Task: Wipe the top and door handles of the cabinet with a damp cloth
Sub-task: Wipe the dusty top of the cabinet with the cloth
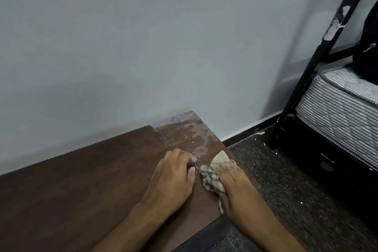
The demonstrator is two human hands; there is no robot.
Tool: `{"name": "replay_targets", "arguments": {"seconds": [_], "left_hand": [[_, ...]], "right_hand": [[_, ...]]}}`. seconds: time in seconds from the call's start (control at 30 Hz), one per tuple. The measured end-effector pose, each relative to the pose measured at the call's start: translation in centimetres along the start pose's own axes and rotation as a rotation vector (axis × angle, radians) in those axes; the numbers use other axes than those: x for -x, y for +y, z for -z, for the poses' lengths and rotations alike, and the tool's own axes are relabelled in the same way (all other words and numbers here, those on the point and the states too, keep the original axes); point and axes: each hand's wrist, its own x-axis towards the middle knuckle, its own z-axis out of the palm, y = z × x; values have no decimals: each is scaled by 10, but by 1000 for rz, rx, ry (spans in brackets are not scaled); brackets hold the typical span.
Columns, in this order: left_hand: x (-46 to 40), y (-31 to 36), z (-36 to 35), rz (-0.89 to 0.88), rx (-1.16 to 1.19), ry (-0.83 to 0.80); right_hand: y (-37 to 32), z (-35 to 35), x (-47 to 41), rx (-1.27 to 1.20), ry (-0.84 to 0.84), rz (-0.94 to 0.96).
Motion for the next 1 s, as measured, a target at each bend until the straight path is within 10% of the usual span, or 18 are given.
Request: {"name": "replay_targets", "arguments": {"seconds": [0.43, 0.83, 1.0], "left_hand": [[-30, -41, 14, 65, -34, 36], [-60, -71, 23, 115, -14, 85], [-63, -87, 31, 148, -48, 113]], "right_hand": [[-14, -29, -228, -22, -35, -74], [-9, -27, -245, -93, -28, -62], [-19, -34, -207, -119, -27, 223]]}}
